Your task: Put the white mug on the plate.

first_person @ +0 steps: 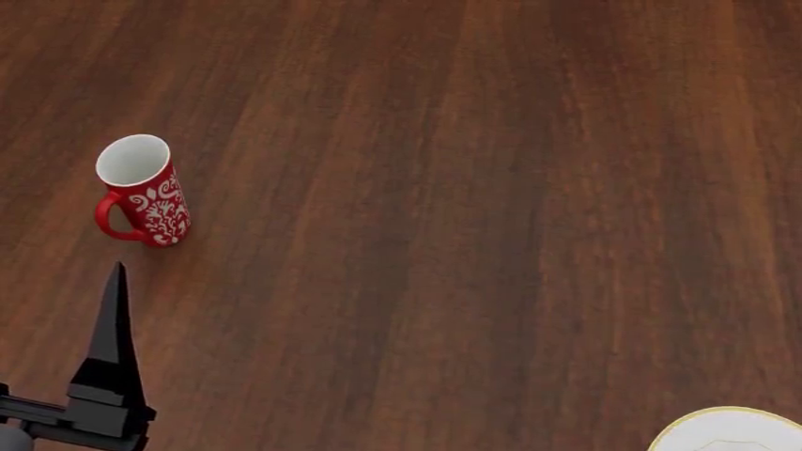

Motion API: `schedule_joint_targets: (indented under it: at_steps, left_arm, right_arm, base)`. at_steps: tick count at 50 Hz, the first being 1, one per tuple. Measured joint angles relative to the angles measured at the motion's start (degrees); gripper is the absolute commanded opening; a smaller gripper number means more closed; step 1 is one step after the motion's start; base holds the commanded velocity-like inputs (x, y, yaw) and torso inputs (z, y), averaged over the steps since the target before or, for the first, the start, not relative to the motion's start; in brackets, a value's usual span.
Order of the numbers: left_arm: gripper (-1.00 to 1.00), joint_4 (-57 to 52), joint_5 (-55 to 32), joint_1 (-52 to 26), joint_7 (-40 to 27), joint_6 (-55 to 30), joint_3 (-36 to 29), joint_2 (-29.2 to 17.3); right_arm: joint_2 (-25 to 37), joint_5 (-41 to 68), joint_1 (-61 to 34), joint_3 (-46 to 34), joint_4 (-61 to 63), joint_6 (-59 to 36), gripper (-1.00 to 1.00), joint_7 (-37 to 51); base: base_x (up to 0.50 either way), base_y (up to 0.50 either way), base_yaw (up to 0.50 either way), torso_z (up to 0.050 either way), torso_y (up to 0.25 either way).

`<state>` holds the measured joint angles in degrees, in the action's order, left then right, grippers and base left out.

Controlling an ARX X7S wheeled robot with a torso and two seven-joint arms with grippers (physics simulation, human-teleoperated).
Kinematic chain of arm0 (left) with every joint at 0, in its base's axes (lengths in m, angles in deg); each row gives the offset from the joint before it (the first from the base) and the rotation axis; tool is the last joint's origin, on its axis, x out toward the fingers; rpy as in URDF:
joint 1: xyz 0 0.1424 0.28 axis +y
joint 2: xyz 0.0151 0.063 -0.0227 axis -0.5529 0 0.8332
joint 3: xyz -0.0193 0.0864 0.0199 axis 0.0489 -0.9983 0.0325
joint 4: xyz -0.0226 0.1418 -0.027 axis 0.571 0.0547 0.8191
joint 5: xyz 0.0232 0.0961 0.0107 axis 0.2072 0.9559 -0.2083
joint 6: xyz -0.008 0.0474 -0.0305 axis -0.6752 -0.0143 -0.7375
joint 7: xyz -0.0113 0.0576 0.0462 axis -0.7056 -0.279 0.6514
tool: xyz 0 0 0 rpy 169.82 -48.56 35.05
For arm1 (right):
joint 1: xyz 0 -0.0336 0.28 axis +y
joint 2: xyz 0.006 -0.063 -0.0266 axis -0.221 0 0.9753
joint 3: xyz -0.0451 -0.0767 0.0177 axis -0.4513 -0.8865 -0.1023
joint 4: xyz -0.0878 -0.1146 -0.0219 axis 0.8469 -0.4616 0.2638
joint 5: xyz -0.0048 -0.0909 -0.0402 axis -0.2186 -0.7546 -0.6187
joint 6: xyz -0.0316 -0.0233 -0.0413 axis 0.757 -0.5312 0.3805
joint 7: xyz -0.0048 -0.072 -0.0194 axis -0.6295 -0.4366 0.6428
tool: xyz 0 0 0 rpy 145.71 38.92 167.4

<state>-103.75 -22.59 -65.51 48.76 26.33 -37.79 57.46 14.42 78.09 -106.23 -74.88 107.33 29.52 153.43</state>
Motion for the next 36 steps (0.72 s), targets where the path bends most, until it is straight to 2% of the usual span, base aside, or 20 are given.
schedule_joint_targets:
  at_steps: [22, 36]
  left_arm:
    - [1.00, 0.0, 0.2, -0.5, -0.2, -0.6, -0.7, 0.2]
    - [1.00, 0.0, 0.1, -0.5, -0.4, -0.5, -0.9, 0.2]
  right_arm:
    - [8.7, -2.6, 15.2, 21.5, 6.6, -3.0, 1.00, 1.1]
    - [11.4, 0.2, 14.7, 32.2, 8.3, -10.9, 1.00, 1.2]
  base:
    - [0.00, 0.00, 0.00, 0.000, 0.000]
    - [0.00, 0.00, 0.00, 0.000, 0.000]
